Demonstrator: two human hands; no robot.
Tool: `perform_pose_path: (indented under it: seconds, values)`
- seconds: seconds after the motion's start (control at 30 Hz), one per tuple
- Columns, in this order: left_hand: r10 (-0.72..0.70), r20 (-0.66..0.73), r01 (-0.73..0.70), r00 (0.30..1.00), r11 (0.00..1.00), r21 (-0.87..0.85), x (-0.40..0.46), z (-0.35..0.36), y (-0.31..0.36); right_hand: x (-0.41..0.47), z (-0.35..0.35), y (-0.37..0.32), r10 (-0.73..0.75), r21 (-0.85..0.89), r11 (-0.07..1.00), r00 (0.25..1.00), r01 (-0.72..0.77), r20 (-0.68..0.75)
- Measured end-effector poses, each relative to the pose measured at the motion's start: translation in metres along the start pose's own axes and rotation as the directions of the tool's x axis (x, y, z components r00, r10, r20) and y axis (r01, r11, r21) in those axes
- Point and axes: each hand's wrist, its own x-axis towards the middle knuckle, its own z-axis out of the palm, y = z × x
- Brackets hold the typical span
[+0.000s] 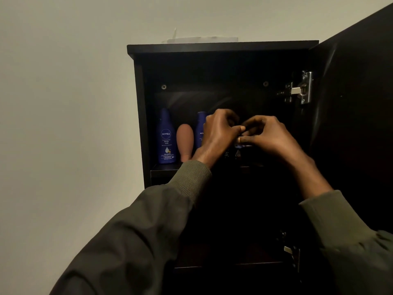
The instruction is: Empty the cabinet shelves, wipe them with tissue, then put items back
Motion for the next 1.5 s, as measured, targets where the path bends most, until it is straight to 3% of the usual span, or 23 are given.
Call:
perform_pose_path:
  seconds: [0.37, 0.73, 1.5]
  values:
    - [-0.045, 0.047, 0.050, 0.998, 0.991, -0.123, -0.001, 0.007, 0.000, 0.000, -0.002, 0.010, 0.070, -0.143, 0.986, 0.989, -0.089, -0.127]
    - [-0.020, 0.149, 0.034, 0.989, 0.995, -0.089, -0.007, 0.001, -0.012, 0.005, 0.007, 0.021, 0.252, -0.223, 0.941, 0.967, -0.256, -0.047]
    - [-0.043, 0.159, 0.060, 0.986, 0.993, -0.104, -0.013, -0.003, -0.011, 0.007, 0.012, 0.029, 0.217, -0.288, 0.926, 0.968, -0.244, -0.125]
